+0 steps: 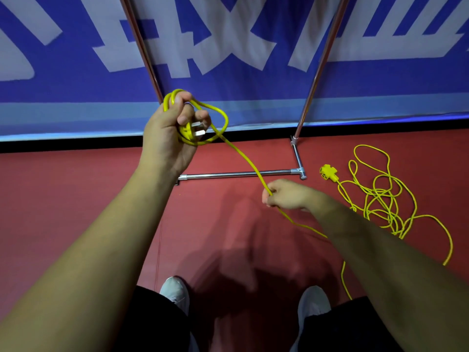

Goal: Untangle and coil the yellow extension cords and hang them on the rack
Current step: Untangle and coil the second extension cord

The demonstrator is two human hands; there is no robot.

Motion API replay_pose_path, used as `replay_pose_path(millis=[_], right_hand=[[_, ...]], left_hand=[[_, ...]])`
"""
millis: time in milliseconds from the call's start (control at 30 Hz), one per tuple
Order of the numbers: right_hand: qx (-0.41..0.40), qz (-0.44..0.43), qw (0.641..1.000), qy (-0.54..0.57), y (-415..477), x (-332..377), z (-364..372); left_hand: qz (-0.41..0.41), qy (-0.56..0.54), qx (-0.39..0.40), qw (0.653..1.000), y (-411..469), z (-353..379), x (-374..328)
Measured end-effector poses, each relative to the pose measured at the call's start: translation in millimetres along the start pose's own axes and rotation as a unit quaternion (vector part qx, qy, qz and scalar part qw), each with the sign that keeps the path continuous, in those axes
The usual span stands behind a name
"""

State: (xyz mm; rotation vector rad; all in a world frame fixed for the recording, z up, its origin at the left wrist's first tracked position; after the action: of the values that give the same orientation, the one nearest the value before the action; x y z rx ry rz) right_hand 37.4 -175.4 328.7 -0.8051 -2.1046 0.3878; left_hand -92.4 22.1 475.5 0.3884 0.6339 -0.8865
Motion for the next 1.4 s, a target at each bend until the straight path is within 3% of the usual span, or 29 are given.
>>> replay_pose_path(millis=[67,167,367,567,700,900,1233,1300,1400], right_hand=[[0.008,0.029,0.999,-0.014,2,-10,5],[0.032,0.035,0.996,0.075,0,-8,15],[0.013,-0.073,0.996,0.042,-18,45,3],[0.145,-0.149,0.978,0.020,-52,86,-12],[0.069,-0.232,0.969,0.045,-58,107,-33],[-0.095,-0.254,0.947,0.173,-56,107,-55],[-0.205,-0.256,0.918,0.223,-62,108,-73],[-0.224,-0.246,0.914,0.235,-60,103,-78],[-0.223,-0.239,0.918,0.223,-52,93,-83]], left_hand=[[0.017,0.034,-0.033,0.999,-1,-6,-3],[0.038,0.152,-0.089,0.984,-1,-14,0],[0.049,0.322,-0.143,0.935,3,-23,-2],[-0.038,0.427,-0.119,0.896,-1,-26,15],[-0.128,0.448,-0.070,0.882,-6,-26,32],[-0.243,0.398,0.028,0.884,-11,-18,46],[-0.257,0.504,0.241,0.789,-29,-4,56],[-0.266,0.478,0.226,0.806,-28,-4,56],[-0.279,0.366,0.190,0.867,-26,-1,50]])
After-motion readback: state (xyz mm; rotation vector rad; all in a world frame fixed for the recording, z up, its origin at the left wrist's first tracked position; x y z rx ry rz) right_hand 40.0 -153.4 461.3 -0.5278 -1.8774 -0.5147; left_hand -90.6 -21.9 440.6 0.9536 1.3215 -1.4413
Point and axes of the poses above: each hand's wrist, its own y-axis towards the middle knuckle, its own z-axis out of the palm, x = y × z, the point moved 4 cm from there along y, towards the middle knuckle, and after that the axes turned 5 degrees about -y, right-handed, at the moved point
